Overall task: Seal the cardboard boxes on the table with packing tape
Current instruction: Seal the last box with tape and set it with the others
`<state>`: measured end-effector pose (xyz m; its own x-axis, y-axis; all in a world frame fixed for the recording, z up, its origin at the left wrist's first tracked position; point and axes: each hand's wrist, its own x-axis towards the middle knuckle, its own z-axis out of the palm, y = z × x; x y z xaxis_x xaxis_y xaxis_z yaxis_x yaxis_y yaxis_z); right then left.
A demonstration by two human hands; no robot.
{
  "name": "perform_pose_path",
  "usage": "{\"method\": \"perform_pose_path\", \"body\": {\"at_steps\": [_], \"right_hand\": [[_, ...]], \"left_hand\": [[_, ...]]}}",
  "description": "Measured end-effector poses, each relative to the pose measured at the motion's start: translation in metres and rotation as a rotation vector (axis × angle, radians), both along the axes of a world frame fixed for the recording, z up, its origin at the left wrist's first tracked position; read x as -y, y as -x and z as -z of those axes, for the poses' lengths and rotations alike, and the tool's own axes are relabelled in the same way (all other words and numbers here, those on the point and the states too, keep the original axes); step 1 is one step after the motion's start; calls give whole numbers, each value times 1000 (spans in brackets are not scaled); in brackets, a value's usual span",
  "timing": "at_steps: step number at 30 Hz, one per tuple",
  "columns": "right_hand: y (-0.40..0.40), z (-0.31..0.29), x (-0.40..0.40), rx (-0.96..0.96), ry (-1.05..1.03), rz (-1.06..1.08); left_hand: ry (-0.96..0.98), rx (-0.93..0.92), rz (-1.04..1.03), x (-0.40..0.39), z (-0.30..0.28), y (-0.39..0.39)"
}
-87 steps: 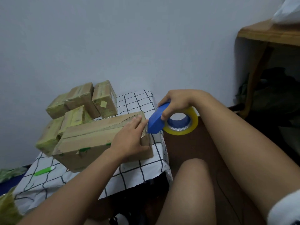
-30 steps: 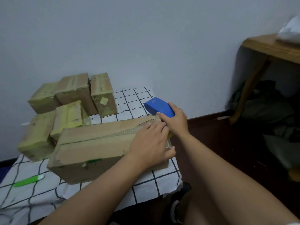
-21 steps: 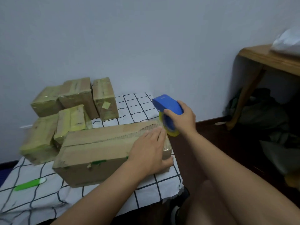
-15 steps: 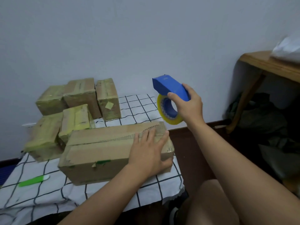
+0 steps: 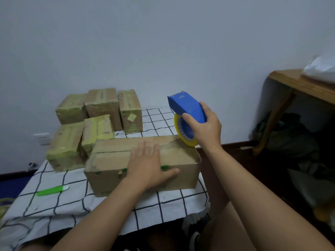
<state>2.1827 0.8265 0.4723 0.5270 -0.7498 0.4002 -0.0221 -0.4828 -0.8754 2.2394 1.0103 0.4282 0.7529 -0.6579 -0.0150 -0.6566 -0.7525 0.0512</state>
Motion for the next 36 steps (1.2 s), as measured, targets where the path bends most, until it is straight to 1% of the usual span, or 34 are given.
{"method": "perform_pose_path", "body": {"at_steps": [3, 5, 10, 12, 15, 18, 20, 23, 25, 28, 30, 32, 34, 36], "right_hand": [[2, 0, -2, -6, 7, 9], [4, 0, -4, -10, 22, 12], [5, 0, -7, -18, 50, 11], [6, -1, -9, -20, 38, 12], [9, -2, -10, -16, 7, 16], [10, -5, -15, -6, 2, 8], [10, -9, -17, 25, -4, 19], [12, -15, -20, 97, -29, 48], [14, -17, -23, 136, -36, 50], [20, -14, -28, 142, -36, 18], [23, -10, -29, 133, -38, 0], [25, -5, -31, 125, -44, -15], [25, -2, -32, 129, -59, -21], [25, 1, -32, 135, -69, -30]], "left_hand": [[-11, -25, -180, -46, -3, -19], [-25, -33, -225, -73, -4, -27], [-4, -39, -227, -92, -2, -32], [-2, -70, -233, -98, -2, -36], [19, -105, -190, -112, -2, -46], [41, -80, -172, -117, -5, -46], [65, -59, -208, -112, -6, -39], [126, 38, -321, -103, -5, -24], [135, 116, -340, -95, -6, -15], [94, 155, -264, -88, -7, 3], [110, 148, -158, -91, -12, 8], [102, 90, -13, -101, -18, 2], [20, -15, 101, -115, -24, -11], [-44, -54, 173, -123, -24, -28]]}}
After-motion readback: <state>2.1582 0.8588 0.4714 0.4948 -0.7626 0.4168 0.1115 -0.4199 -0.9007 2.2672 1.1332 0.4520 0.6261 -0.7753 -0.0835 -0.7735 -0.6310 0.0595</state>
